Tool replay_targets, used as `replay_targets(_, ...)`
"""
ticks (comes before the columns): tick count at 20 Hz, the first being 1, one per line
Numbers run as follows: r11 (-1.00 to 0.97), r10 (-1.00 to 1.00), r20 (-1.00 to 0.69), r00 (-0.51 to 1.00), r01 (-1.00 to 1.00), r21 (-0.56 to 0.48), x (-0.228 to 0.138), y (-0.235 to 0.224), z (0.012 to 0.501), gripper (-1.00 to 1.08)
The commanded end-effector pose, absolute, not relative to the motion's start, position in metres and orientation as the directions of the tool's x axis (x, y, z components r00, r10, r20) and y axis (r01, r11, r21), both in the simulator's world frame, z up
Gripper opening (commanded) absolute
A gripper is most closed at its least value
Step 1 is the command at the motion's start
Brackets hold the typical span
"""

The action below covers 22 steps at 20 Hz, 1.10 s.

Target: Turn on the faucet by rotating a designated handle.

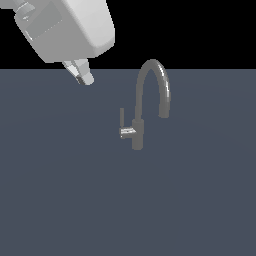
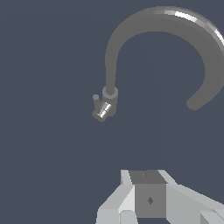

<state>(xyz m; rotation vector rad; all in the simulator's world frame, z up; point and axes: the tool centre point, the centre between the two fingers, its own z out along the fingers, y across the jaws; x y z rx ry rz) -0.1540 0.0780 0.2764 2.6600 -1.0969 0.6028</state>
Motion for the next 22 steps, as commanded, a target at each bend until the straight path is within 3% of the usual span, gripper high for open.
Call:
replay_targets(1,-0.684,-0.642,0.457,0.615,-0.73,0.022,-0.147,0.079,0.269,-1.0)
replay_targets(22,-0.531,-0.713,0.555,0.429,-0.847,-0.029,-0.096,0.078,0.224,-1.0)
